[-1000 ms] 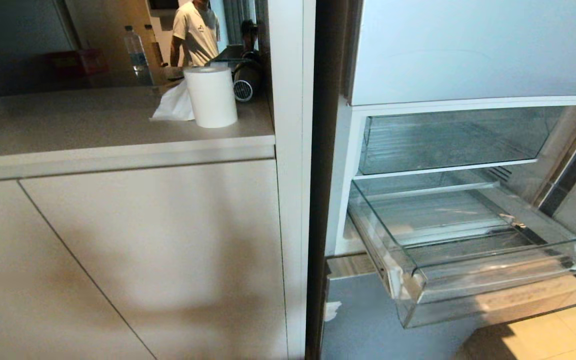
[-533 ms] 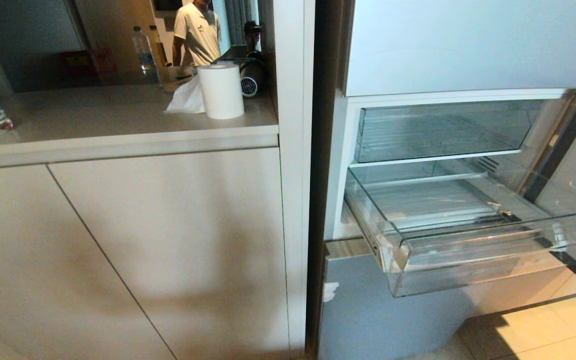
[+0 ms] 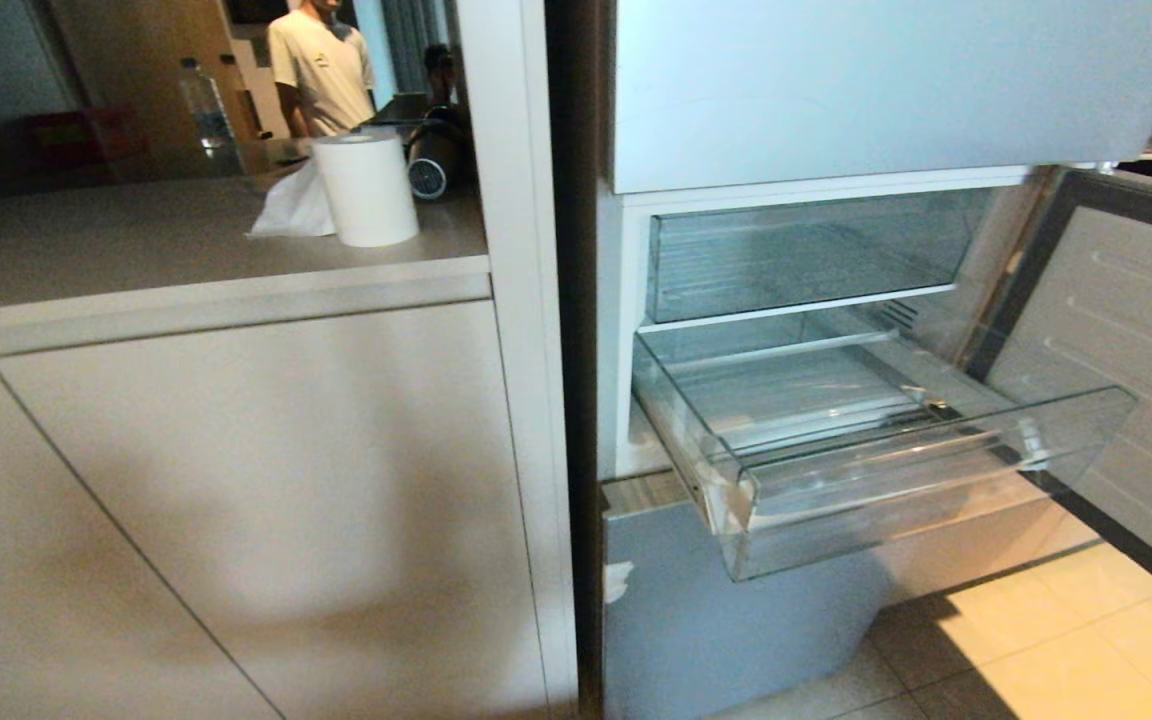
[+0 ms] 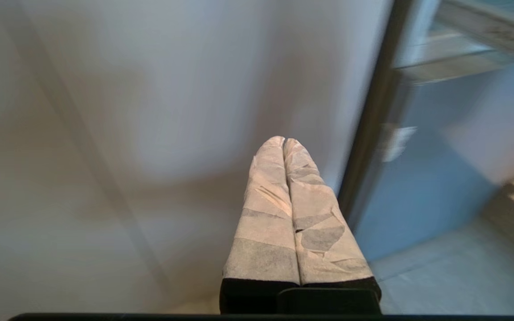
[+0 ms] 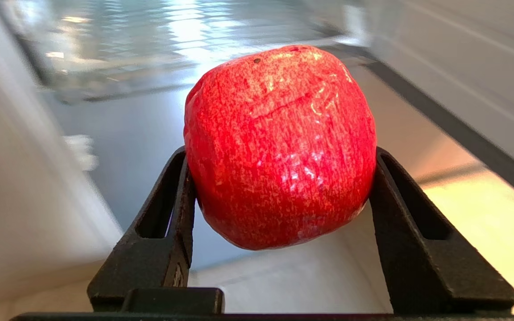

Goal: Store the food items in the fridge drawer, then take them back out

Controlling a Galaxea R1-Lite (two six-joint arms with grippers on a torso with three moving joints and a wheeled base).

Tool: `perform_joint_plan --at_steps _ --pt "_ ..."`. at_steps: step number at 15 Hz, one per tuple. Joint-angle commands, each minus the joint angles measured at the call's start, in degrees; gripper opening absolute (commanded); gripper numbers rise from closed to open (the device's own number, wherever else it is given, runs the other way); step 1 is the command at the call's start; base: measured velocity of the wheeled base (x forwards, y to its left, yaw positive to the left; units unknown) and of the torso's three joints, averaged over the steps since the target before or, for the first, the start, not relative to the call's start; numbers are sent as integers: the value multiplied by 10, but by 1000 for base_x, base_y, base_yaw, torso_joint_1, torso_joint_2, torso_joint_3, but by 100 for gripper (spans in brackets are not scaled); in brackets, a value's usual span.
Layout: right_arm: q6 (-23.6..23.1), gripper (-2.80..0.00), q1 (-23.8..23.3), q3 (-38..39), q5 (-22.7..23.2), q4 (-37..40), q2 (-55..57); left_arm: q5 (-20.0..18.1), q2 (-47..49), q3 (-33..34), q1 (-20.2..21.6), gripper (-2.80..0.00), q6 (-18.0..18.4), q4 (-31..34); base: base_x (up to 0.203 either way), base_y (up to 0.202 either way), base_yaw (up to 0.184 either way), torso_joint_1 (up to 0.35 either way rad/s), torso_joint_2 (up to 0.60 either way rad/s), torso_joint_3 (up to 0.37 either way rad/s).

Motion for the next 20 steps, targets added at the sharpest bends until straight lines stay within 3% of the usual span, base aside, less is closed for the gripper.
perform_joint_plan --at_steps 1,11,15,17,20 --pt "0 -280 0 0 1 0 1 0 0 1 1 -280 0 0 0 7 -180 2 -2 6" --pt "1 -280 0 0 1 0 1 0 0 1 0 -280 0 -1 -1 6 -174 0 1 3" --pt "-8 -280 0 -2 -1 0 1 0 0 1 0 -280 0 0 -1 2 -50 1 1 1" --pt "0 -280 0 -41 -29 8 5 0 0 1 0 -280 0 0 0 0 0 0 0 0" --pt "59 -280 -1 -162 -114 61 70 0 0 1 0 -280 0 0 0 0 0 0 0 0"
